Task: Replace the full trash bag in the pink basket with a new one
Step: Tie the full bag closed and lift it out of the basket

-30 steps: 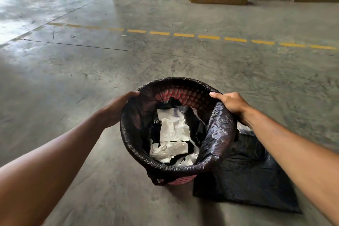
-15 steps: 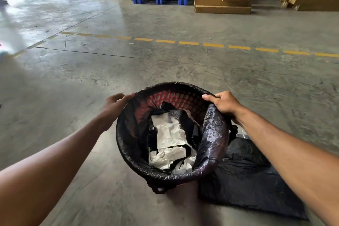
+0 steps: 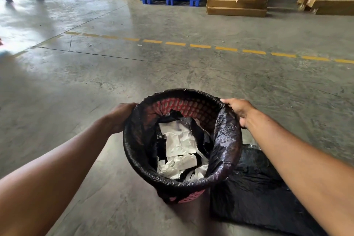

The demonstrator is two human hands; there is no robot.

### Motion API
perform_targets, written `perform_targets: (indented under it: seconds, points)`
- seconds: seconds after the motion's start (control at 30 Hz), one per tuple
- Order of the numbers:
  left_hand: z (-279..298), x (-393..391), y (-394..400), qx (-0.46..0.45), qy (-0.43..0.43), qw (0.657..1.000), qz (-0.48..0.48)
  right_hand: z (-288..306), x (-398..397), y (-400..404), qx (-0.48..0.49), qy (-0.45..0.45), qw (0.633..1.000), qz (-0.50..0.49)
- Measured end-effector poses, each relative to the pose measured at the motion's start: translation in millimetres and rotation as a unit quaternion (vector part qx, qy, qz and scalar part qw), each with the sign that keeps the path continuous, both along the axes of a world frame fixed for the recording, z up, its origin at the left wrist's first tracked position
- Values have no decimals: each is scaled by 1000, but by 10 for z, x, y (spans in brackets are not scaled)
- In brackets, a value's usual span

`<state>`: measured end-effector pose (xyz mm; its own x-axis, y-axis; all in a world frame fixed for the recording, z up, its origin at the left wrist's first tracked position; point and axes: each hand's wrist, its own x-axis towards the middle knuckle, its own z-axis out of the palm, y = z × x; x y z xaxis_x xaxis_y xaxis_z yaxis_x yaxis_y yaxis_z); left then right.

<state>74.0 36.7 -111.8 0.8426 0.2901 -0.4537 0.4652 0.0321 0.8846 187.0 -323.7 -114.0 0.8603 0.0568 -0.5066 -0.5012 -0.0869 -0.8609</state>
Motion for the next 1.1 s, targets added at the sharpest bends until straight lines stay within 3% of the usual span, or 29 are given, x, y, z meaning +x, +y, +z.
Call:
perform_targets:
  seconds: [0.13, 0.3, 0.43, 0.5, 0.6, 0.73, 0.87, 0.97, 1.1]
  points:
    - [30, 161, 44, 138, -79, 987, -6, 223, -16, 37, -22, -113, 993, -12]
    - [81, 267, 153, 136, -114, 984, -7, 392, 11, 76, -18, -168, 984, 55]
    - [218, 331, 154, 115, -36, 991, -58, 451, 11, 215, -9, -165, 984, 64]
    - [248, 350, 98, 176, -11, 982, -70, 467, 18, 314, -24, -179, 982, 62]
    - [289, 400, -74, 233, -80, 969, -7, 468, 16, 445, -63, -228, 970, 54]
    - [286, 391, -135, 129, -206, 968, 64, 430, 0, 474, 26, -244, 969, 41]
    - [374, 253, 84, 49, -245, 967, 41, 496, 4, 298, 116, -227, 966, 49]
    - [412, 70, 333, 135, -189, 971, -56, 555, -42, 66, 7, -272, 956, 111]
    - [424, -294, 564, 239, -13, 948, -212, 624, -229, -302, -191, -239, 926, 221]
